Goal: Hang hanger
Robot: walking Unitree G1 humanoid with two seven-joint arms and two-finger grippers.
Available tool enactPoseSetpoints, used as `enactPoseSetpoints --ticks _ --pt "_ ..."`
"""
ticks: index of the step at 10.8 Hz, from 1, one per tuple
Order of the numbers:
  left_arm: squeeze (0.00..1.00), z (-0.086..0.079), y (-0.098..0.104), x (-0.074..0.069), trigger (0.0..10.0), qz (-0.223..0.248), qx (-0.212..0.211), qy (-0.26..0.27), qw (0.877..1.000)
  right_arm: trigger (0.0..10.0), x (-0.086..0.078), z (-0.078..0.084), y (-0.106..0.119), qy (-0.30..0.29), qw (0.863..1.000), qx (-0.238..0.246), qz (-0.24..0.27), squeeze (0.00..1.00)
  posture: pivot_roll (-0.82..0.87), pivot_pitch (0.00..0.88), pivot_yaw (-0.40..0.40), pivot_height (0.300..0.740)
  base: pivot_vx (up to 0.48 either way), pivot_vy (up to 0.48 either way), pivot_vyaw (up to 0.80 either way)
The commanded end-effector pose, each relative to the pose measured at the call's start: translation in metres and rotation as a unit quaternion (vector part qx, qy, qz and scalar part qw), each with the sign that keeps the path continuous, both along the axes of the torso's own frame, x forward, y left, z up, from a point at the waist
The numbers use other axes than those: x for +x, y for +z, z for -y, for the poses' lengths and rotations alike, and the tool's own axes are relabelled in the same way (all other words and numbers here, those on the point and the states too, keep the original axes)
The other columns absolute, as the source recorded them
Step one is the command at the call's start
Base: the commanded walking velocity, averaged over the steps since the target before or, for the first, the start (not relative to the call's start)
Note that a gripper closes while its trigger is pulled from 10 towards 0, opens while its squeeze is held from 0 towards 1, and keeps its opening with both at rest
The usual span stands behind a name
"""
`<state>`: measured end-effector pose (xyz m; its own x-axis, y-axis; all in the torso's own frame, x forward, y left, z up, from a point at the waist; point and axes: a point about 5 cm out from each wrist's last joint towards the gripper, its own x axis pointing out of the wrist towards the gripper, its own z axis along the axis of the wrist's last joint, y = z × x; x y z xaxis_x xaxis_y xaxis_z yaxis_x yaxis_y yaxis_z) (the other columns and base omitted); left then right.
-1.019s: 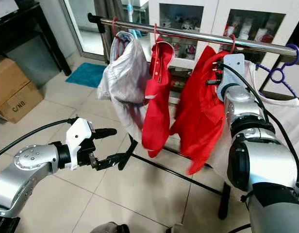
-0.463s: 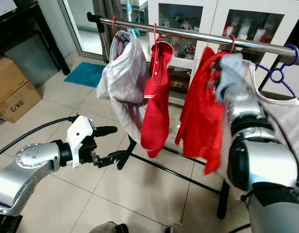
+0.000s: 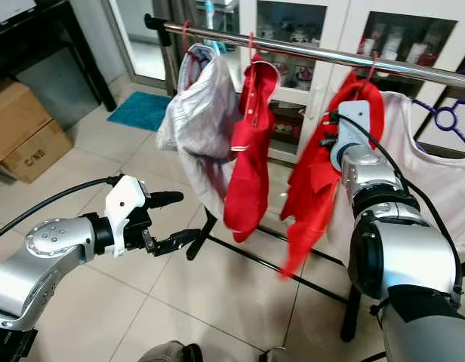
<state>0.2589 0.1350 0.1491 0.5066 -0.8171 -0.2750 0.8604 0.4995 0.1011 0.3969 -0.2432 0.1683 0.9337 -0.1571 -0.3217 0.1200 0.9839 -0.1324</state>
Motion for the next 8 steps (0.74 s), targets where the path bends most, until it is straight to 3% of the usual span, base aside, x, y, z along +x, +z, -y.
enactPoseSetpoints --ticks 1,7,8 --pt "0.27 -0.004 0.000 0.002 10.0 0.002 0.007 0.006 1.000 10.0 0.005 -0.004 0.011 -0.001 1.000 0.006 0.025 0.00 -0.02 0.076 0.083 0.740 0.000 0.000 0.00" --pt "0.28 -0.004 -0.002 0.005 10.0 0.006 0.010 0.009 1.000 10.0 0.008 0.004 0.028 -0.037 0.997 -0.031 0.057 0.00 -0.02 0.056 0.069 0.740 0.000 0.000 0.00" --pt "0.27 -0.006 -0.003 0.005 10.0 0.007 0.011 0.012 1.000 8.5 0.007 0.004 0.029 -0.042 0.997 -0.031 0.061 0.00 -0.02 0.052 0.066 0.740 0.000 0.000 0.00"
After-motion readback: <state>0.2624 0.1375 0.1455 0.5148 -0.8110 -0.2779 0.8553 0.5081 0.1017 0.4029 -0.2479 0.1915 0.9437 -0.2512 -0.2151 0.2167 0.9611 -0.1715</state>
